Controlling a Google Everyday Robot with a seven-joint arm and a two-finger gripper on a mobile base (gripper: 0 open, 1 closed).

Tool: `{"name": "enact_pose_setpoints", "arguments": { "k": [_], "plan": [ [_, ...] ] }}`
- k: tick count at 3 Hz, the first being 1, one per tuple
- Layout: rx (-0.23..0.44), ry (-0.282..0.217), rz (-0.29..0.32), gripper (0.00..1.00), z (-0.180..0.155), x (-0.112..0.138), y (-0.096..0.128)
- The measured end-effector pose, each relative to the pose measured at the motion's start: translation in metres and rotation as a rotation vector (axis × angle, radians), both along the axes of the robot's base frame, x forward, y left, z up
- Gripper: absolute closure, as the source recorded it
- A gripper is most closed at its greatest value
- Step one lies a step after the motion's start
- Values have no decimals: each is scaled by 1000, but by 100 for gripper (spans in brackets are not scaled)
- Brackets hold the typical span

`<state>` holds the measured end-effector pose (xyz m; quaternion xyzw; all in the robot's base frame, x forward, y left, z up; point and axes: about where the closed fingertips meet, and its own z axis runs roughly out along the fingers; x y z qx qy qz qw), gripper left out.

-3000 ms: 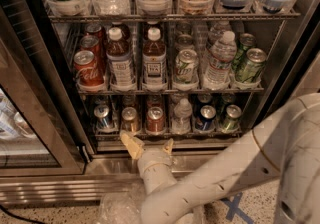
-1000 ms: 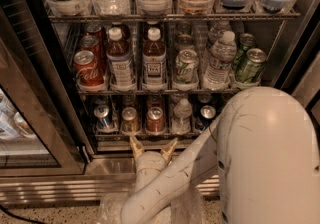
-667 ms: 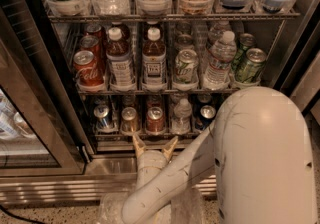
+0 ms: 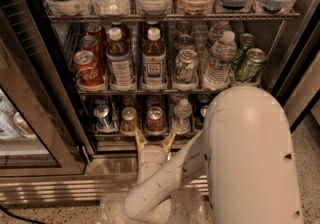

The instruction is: Pick coke can from bottom shelf of fridge

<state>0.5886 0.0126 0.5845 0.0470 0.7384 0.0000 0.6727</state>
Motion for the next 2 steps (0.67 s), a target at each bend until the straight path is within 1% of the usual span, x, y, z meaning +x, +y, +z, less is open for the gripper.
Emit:
{"name": "enact_pose_setpoints", "arguments": {
  "k": [1, 2],
  "plan": [
    [-17, -32, 8, 18, 4, 13, 1],
    [-27, -56, -2, 19, 8, 21, -3]
  ]
}}
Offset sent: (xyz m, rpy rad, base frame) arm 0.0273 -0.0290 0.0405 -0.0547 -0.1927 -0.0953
